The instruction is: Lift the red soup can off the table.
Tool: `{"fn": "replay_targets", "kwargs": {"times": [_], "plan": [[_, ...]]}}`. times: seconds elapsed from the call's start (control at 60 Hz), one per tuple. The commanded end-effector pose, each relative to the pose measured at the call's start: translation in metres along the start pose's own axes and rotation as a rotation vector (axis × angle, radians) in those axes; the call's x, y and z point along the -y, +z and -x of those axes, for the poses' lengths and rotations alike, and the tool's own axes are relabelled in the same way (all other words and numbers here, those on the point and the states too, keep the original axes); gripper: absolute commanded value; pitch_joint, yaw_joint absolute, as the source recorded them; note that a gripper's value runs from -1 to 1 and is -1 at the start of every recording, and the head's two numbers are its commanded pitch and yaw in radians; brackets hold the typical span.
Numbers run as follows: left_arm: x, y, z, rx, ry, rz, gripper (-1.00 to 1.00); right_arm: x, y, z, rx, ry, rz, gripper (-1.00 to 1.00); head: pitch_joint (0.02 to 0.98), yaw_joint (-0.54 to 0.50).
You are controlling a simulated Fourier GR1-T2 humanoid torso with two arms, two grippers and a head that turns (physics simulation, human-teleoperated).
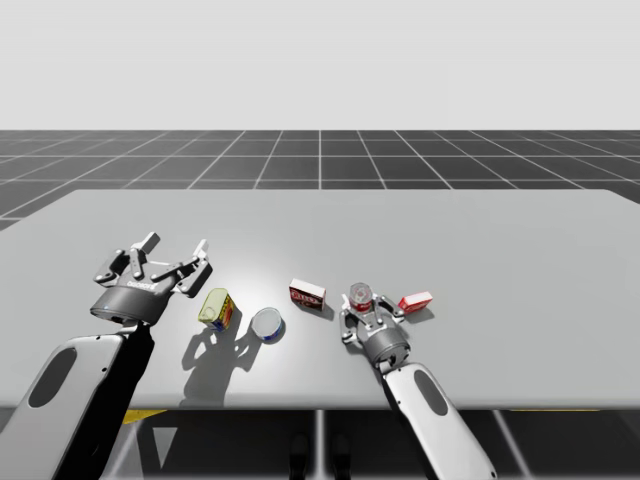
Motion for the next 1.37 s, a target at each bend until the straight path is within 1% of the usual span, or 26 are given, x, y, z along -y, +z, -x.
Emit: {"fn": "replay_targets", "kwargs": {"times": [0.017, 0.083, 0.1, 0.183, 0.217, 0.367, 0.417, 0.483, 0.5, 0.533, 0.6, 0.7, 0.717, 0.783, 0.833, 0.883, 0.9, 0.967, 1.017, 1.067, 1.117, 1.183, 1.233, 1.267, 1.283, 1.367], "plan": [[0.000, 0.000, 0.001, -0.001, -0.002, -0.001, -1.00, 0.002, -0.001, 0.008, -0.030, -0.030, 0.083, 0.96, 0.503, -0.15], [0.000, 0.000, 0.001, -0.001, -0.002, -0.001, -1.00, 0.003, -0.001, 0.008, -0.030, -0.032, 0.084, 0.96, 0.482, -0.15], [0.000, 0.000, 0.001, -0.001, -0.002, -0.001, -1.00, 0.003, -0.001, 0.009, -0.029, -0.033, 0.084, 0.96, 0.462, -0.15], [0.000, 0.000, 0.001, -0.001, -0.002, -0.001, -1.00, 0.003, -0.001, 0.009, -0.028, -0.033, 0.085, 0.99, 0.444, -0.15], [0.000, 0.000, 0.001, -0.001, 0.000, -0.001, -1.00, 0.003, -0.001, 0.009, -0.028, -0.034, 0.085, 0.97, 0.443, -0.16], [0.000, 0.000, 0.001, 0.000, 0.002, -0.001, -1.00, 0.002, -0.001, 0.009, -0.016, -0.034, 0.081, 0.99, 0.444, -0.16], [0.001, 0.000, 0.001, 0.000, 0.001, -0.001, -1.00, 0.002, 0.000, 0.007, 0.016, -0.032, 0.082, 1.00, 0.443, -0.16], [0.000, 0.000, 0.001, 0.000, 0.001, -0.001, -1.00, 0.000, 0.003, 0.003, 0.064, -0.014, 0.077, 1.00, 0.443, -0.16], [0.000, 0.000, 0.001, 0.000, 0.001, -0.001, -1.00, -0.001, 0.005, -0.002, 0.081, -0.009, 0.076, 1.00, 0.444, -0.16], [0.000, 0.000, 0.001, 0.000, 0.000, -0.001, -1.00, -0.001, 0.005, -0.004, 0.086, -0.010, 0.076, 1.00, 0.444, -0.16], [0.000, 0.000, 0.001, 0.000, 0.001, -0.001, -1.00, -0.003, 0.009, -0.016, 0.134, 0.009, 0.084, 1.00, 0.443, -0.16], [0.000, 0.000, 0.001, 0.002, 0.000, 0.000, -1.00, -0.005, 0.013, -0.029, 0.174, 0.013, 0.085, 1.00, 0.441, -0.16], [-0.001, 0.000, 0.001, 0.003, 0.000, 0.000, -1.00, -0.006, 0.015, -0.034, 0.190, 0.018, 0.086, 1.00, 0.439, -0.16], [-0.001, 0.000, 0.001, 0.003, 0.000, 0.000, -1.00, -0.007, 0.018, -0.044, 0.215, 0.018, 0.084, 1.00, 0.438, -0.16], [-0.001, -0.001, 0.001, 0.004, 0.001, -0.001, -1.00, -0.008, 0.022, -0.055, 0.246, 0.027, 0.085, 1.00, 0.437, -0.16], [-0.001, -0.001, 0.001, 0.004, 0.001, -0.001, -1.00, -0.008, 0.024, -0.062, 0.262, 0.026, 0.086, 1.00, 0.436, -0.16], [-0.001, -0.001, 0.001, 0.004, 0.002, -0.002, -1.00, -0.008, 0.026, -0.070, 0.282, 0.027, 0.090, 1.00, 0.435, -0.16], [-0.001, -0.001, 0.001, 0.004, 0.002, -0.002, -1.00, -0.007, 0.028, -0.082, 0.326, 0.039, 0.105, 1.00, 0.432, -0.16], [-0.001, -0.001, 0.001, 0.006, 0.002, -0.001, -1.00, -0.007, 0.031, -0.093, 0.357, 0.033, 0.109, 1.00, 0.431, -0.16], [-0.001, -0.001, 0.001, 0.008, 0.001, 0.000, -1.00, -0.007, 0.033, -0.100, 0.378, 0.037, 0.113, 1.00, 0.430, -0.16], [-0.002, -0.001, 0.001, 0.009, 0.001, -0.001, -1.00, -0.007, 0.035, -0.111, 0.405, 0.034, 0.115, 1.00, 0.428, -0.16], [-0.002, -0.001, 0.001, 0.009, 0.002, -0.001, -1.00, -0.006, 0.038, -0.122, 0.443, 0.046, 0.131, 1.00, 0.426, -0.16], [-0.002, -0.001, 0.001, 0.012, 0.000, 0.001, -1.00, -0.005, 0.040, -0.133, 0.495, 0.066, 0.160, 1.00, 0.425, -0.16], [-0.002, -0.001, 0.001, 0.013, -0.002, 0.002, -1.00, -0.004, 0.041, -0.137, 0.512, 0.067, 0.167, 1.00, 0.424, -0.16], [-0.002, -0.001, 0.001, 0.014, -0.003, 0.003, -1.00, -0.003, 0.043, -0.145, 0.538, 0.069, 0.178, 1.00, 0.423, -0.16], [-0.002, -0.001, 0.001, 0.016, -0.005, 0.005, -1.00, -0.001, 0.048, -0.160, 0.603, 0.080, 0.202, 1.00, 0.421, -0.16]]}}
